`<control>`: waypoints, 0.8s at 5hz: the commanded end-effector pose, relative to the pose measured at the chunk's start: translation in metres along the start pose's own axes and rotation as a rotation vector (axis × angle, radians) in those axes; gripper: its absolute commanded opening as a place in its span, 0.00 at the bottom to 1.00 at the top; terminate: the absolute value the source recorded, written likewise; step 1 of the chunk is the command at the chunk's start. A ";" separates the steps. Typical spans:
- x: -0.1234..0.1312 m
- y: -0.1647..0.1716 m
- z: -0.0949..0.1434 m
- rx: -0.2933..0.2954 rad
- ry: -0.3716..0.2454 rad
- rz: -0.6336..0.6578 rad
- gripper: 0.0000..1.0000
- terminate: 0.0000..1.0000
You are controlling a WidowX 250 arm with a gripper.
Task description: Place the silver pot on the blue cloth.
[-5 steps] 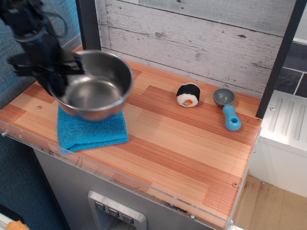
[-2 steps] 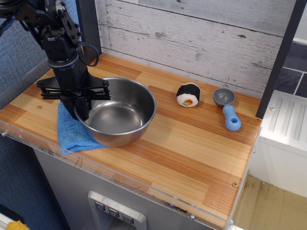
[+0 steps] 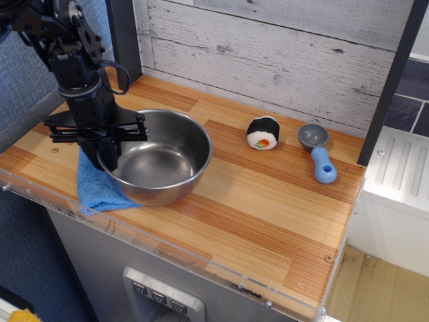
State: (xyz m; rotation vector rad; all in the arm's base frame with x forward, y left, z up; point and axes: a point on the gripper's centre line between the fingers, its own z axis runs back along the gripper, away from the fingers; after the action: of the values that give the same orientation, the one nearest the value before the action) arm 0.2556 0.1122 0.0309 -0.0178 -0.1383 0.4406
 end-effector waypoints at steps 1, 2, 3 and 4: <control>-0.003 0.006 0.011 0.027 -0.007 0.075 1.00 0.00; -0.003 0.006 0.014 0.025 -0.005 0.085 1.00 0.00; -0.004 0.005 0.014 0.021 -0.001 0.085 1.00 0.00; -0.004 0.004 0.020 0.012 -0.008 0.079 1.00 0.00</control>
State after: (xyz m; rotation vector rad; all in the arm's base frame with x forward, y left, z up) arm 0.2454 0.1108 0.0334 -0.0278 -0.0724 0.5201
